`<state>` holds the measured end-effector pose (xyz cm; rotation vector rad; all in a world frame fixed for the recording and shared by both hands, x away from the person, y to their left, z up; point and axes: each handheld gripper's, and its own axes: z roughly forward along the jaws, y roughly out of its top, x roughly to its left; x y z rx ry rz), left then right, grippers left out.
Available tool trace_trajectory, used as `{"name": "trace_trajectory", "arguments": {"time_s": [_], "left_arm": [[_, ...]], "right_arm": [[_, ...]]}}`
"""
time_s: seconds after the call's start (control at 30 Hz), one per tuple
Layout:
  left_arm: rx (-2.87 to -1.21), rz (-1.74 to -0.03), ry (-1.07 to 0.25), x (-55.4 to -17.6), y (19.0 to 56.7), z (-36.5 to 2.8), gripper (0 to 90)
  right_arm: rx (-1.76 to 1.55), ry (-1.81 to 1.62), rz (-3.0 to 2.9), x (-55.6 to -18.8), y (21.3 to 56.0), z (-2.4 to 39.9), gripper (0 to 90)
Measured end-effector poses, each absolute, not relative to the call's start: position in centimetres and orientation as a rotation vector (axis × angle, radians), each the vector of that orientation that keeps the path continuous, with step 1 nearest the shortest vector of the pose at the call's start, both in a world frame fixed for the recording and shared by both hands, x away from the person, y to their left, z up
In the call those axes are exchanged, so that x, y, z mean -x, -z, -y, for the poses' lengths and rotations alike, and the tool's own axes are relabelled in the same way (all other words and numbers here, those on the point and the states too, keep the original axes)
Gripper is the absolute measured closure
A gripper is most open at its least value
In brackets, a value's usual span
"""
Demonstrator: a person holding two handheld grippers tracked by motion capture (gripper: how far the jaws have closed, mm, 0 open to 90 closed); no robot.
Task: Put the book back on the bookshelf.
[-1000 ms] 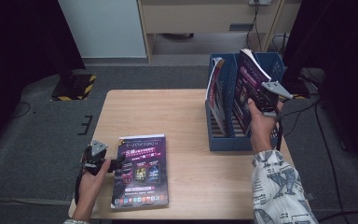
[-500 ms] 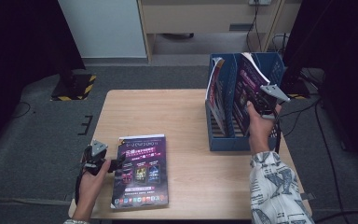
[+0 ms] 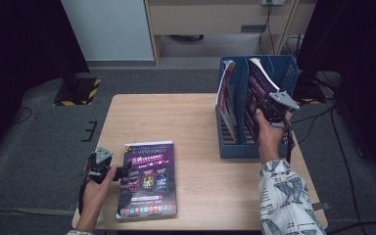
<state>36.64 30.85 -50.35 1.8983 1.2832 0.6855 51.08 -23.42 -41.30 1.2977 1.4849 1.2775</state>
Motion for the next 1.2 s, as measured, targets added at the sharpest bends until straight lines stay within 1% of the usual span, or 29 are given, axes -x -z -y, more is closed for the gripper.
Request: {"name": "trace_trajectory", "arguments": {"time_s": [0.33, 1.2], "left_arm": [[-1.898, -1.281, -0.685, -36.6, 50.3, -30.8, 4.8], [-1.897, -1.282, -0.686, -36.6, 50.3, -30.9, 4.8]], "right_arm": [[-1.297, -1.255, -1.482, -51.4, 42.1, 23.2, 82.4], [-1.272, -1.272, -1.524, -51.1, 42.4, 22.4, 81.7]]}}
